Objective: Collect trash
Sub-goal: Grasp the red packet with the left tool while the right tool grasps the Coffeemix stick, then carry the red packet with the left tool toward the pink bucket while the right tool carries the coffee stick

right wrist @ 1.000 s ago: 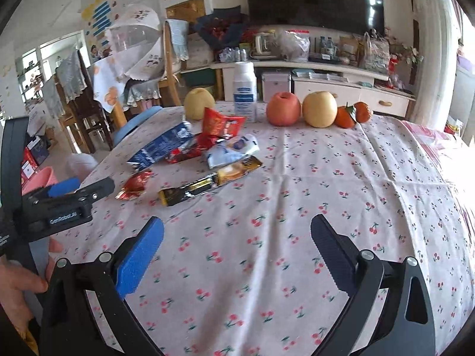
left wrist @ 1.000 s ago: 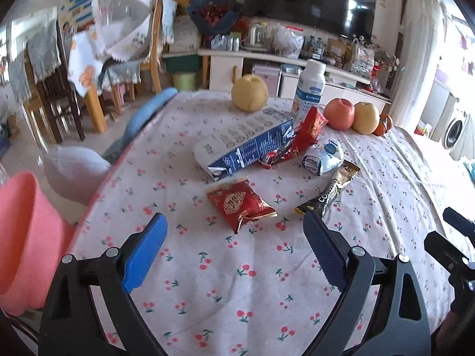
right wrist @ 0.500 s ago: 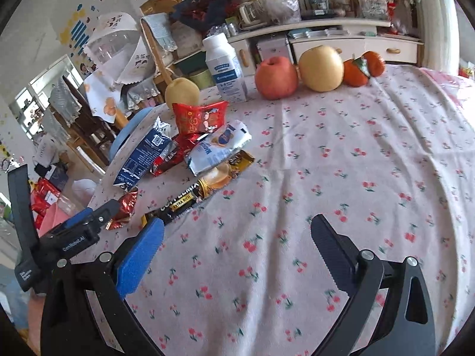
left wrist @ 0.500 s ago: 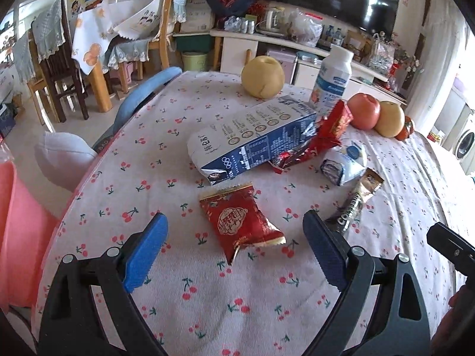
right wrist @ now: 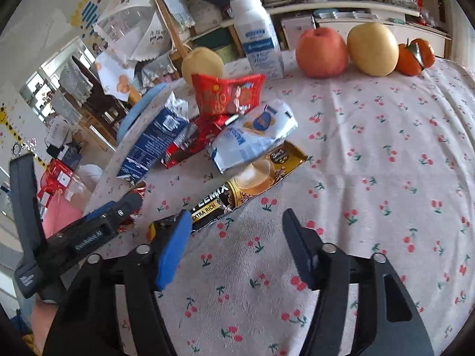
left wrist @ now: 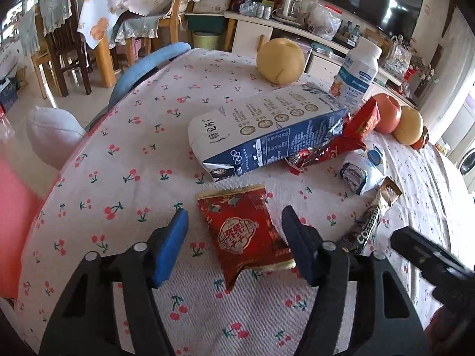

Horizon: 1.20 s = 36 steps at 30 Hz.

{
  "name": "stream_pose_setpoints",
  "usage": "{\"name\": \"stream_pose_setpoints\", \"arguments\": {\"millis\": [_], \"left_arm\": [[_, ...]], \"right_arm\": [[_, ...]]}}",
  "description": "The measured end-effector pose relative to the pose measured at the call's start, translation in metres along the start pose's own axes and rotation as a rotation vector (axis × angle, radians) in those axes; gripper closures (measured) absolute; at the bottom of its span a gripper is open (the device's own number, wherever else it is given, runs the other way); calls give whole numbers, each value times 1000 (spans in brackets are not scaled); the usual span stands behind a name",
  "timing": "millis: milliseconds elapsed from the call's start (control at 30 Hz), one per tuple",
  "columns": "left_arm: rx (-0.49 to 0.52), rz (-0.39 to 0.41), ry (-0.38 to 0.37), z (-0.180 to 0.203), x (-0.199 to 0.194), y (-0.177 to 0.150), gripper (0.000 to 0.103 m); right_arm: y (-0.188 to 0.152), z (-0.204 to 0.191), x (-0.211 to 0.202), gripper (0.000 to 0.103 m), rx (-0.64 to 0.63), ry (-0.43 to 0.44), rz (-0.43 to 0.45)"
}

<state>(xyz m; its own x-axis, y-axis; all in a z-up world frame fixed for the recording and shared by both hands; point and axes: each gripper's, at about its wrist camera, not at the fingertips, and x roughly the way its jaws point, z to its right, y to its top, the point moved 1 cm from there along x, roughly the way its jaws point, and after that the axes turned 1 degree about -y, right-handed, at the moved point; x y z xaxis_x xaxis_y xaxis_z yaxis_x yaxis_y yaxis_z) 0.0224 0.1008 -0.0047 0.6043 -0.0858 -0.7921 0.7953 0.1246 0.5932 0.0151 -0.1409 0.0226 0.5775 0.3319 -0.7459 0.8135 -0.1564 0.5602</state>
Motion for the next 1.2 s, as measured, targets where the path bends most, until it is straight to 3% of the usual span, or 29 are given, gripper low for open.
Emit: {"name": "stream_pose_setpoints", "arguments": {"millis": [267,567,933,1033,1200], "left_arm": [[-16,-2,-17,-1,4,0,47],[63,-7,-13,7,4,-4,50],[188,6,41,20,8,-9,50],[202,9,21,22,7,-10,57],[207,10,5,22,6,-12,58]], "right_arm": [[12,-3,13,41,0,-20,10],[19,-24,30,41,-138,-110,32],[21,-36,34,76,-276,-140,22],[19,-34,30,83,-299,-149,15],[15,-30,25,86,-313,-146,9]]}}
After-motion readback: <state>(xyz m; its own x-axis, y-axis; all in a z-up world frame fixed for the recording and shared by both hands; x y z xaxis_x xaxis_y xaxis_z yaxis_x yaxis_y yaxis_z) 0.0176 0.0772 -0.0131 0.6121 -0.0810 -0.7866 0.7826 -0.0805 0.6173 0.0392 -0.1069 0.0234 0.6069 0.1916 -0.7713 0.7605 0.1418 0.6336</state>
